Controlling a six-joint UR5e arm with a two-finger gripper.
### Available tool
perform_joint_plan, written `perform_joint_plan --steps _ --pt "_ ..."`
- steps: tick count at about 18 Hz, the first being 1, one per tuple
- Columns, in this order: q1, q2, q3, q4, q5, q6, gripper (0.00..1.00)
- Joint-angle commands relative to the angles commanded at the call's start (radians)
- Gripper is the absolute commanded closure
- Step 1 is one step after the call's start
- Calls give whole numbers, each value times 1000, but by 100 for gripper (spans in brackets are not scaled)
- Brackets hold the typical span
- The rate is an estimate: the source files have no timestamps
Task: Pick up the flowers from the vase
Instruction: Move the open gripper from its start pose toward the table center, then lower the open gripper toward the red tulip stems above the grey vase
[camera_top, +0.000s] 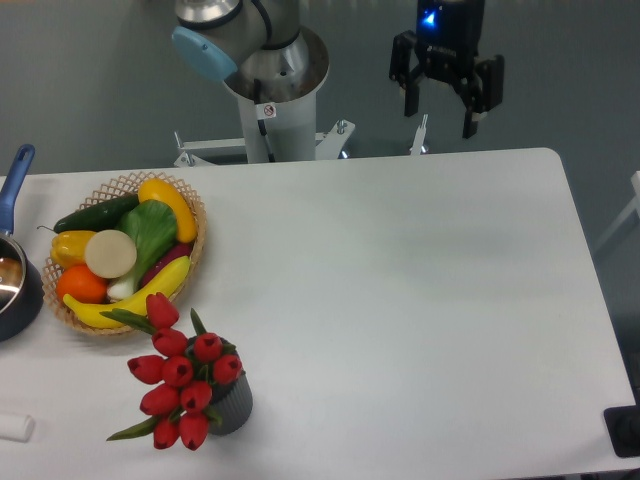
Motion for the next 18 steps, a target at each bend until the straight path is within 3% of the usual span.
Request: perform_joint_plan --steps 3,8,12,15,18 --pt "0 -6 -9 -2 -100 -49 0" --pt "-14 -14 -40 9 -114 -163 0" --pt "-47 -32 -63 37 -222 -264 0" --pt "-87 -73 -64 103 -295 -325 0" --pt "-141 -115 -71 194 -292 -399 0"
